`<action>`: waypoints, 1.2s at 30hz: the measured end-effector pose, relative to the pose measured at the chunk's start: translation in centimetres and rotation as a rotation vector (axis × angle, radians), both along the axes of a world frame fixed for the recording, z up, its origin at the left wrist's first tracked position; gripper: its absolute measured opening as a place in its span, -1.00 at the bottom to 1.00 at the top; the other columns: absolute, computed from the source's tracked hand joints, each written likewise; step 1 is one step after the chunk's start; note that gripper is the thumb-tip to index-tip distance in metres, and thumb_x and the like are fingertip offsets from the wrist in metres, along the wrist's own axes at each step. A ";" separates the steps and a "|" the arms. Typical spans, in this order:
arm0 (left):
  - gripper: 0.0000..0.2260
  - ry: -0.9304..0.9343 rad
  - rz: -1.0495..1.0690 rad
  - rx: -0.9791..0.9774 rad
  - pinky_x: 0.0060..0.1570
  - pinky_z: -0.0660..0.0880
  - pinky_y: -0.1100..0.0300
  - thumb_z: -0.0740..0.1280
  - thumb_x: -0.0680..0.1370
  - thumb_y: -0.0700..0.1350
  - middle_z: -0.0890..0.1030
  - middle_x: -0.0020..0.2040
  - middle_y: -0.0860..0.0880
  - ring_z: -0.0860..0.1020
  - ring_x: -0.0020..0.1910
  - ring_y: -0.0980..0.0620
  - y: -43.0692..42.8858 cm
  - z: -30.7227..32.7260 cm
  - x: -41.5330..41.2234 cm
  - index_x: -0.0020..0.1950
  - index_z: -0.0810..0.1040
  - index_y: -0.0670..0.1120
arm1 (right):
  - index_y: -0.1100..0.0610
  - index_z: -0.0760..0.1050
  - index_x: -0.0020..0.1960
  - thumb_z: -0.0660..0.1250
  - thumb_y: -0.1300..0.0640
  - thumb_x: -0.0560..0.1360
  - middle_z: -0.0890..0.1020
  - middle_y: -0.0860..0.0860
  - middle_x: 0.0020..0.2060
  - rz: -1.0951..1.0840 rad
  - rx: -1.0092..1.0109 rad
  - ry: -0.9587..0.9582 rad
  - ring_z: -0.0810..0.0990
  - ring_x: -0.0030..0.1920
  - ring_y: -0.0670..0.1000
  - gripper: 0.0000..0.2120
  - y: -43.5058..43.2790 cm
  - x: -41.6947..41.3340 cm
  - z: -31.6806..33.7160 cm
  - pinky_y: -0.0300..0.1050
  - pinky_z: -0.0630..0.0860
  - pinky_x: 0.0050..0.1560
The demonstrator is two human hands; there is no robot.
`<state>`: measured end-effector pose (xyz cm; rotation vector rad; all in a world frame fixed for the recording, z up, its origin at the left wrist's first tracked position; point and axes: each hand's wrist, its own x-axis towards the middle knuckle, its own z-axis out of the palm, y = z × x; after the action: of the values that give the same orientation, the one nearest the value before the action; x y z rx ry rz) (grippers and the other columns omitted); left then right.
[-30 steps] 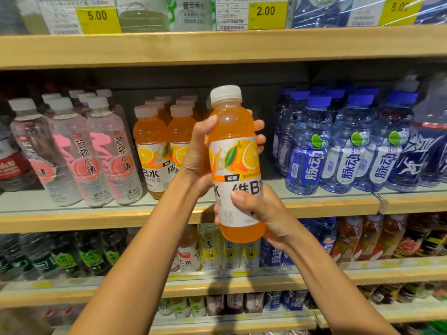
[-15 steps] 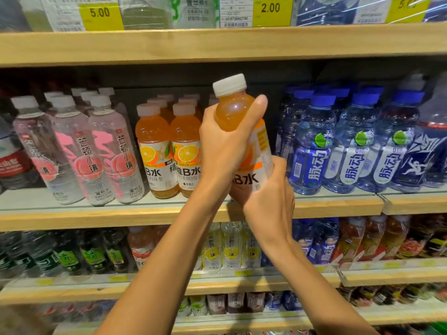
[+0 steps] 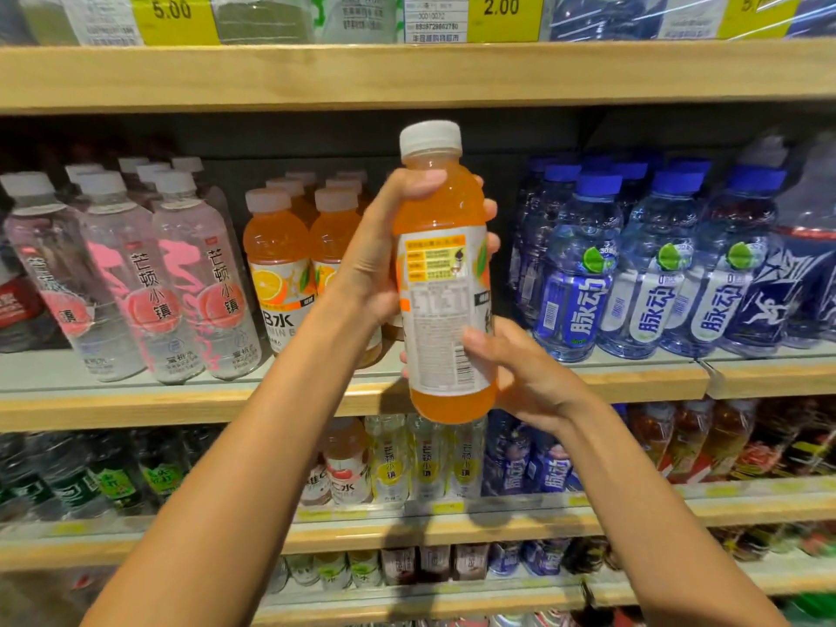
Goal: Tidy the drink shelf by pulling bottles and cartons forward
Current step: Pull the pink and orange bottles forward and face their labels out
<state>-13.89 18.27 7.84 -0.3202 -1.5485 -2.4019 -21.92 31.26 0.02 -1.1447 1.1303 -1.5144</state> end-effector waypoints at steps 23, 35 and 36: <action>-0.79 0.369 1.203 -1.682 -0.19 0.56 0.11 0.25 0.54 -0.18 0.63 -0.07 -0.19 0.62 -0.12 -0.11 -4.3 -13.8 3.1 0.00 0.60 -0.29 | 0.08 0.37 0.26 0.58 0.01 0.27 0.61 -0.09 0.05 -0.773 -0.066 0.486 0.60 0.04 -0.17 -0.35 -5.3 -2.7 -4.4 -0.32 0.52 -0.02; -0.72 0.638 0.862 -2.252 0.01 0.58 0.04 0.22 0.56 -0.16 0.64 0.06 -0.25 0.64 0.01 -0.17 -8.8 -17.7 3.5 0.14 0.58 -0.30 | -0.03 0.18 0.22 0.45 -0.14 0.37 0.39 0.05 0.21 -0.764 0.043 0.558 0.44 0.24 0.00 -0.40 -8.8 -2.7 -6.1 0.02 0.45 0.25; -0.73 0.654 0.868 -2.247 0.01 0.57 0.05 0.20 0.58 -0.18 0.65 0.05 -0.24 0.64 0.00 -0.17 -8.7 -17.7 3.6 0.13 0.58 -0.29 | -0.03 0.17 0.23 0.45 -0.14 0.38 0.39 0.05 0.22 -0.752 0.042 0.557 0.43 0.25 0.00 -0.40 -9.0 -2.6 -6.0 0.00 0.45 0.25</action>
<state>-10.30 9.52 -9.89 -0.4596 -2.2744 0.6829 -24.55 22.22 -5.98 -1.2143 2.1369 -1.7366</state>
